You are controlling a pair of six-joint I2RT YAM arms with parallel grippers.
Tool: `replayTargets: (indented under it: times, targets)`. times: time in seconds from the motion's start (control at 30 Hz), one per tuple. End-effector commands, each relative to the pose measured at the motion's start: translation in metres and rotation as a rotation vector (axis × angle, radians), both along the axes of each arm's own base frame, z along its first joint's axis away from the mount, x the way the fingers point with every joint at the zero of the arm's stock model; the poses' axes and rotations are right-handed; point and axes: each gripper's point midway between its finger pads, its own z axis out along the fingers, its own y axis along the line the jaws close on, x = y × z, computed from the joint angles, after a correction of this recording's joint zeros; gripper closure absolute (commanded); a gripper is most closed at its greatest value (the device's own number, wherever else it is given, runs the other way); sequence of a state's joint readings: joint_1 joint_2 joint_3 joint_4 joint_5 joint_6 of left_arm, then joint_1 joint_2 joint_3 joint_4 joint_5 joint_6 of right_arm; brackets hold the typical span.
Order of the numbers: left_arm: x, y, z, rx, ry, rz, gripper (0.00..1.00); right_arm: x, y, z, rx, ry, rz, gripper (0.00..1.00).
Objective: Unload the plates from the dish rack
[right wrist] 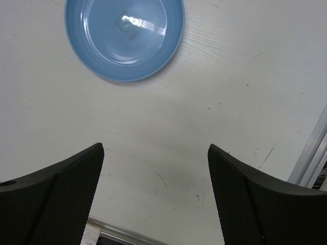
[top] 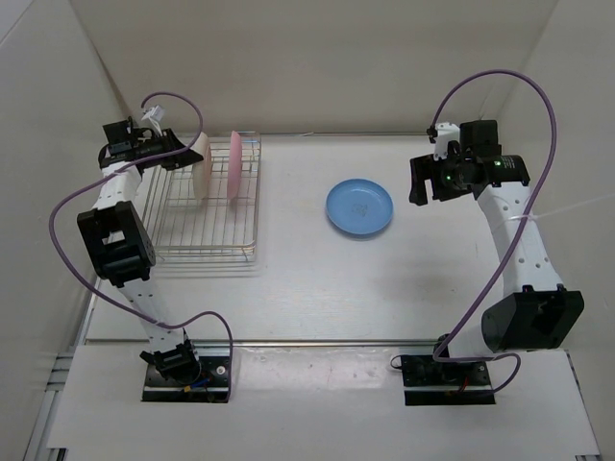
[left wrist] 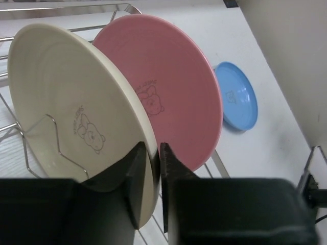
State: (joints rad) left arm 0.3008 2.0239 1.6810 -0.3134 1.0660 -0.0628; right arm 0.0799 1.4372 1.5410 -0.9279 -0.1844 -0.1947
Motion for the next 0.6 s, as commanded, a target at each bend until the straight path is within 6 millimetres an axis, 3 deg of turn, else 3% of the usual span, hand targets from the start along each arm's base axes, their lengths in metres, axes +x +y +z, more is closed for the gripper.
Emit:
replayTargets:
  times: [0.0, 0.27, 0.47, 0.57]
  targets:
    - [-0.002, -0.004, 0.013, -0.008, -0.039, -0.036, 0.75, -0.003, 0.0, 0.013, -0.005, -0.047, 0.005, 0.14]
    - [-0.004, -0.006, 0.02, -0.026, -0.032, -0.049, 0.89, -0.004, 0.0, 0.008, 0.0, -0.035, -0.001, 0.14]
    - [-0.011, -0.006, 0.044, -0.035, -0.065, -0.07, 0.89, -0.004, -0.003, 0.004, -0.015, -0.028, -0.013, 0.14]
    - [-0.02, -0.007, 0.069, -0.045, -0.096, -0.08, 0.89, -0.005, -0.003, 0.001, -0.016, -0.018, -0.013, 0.14]
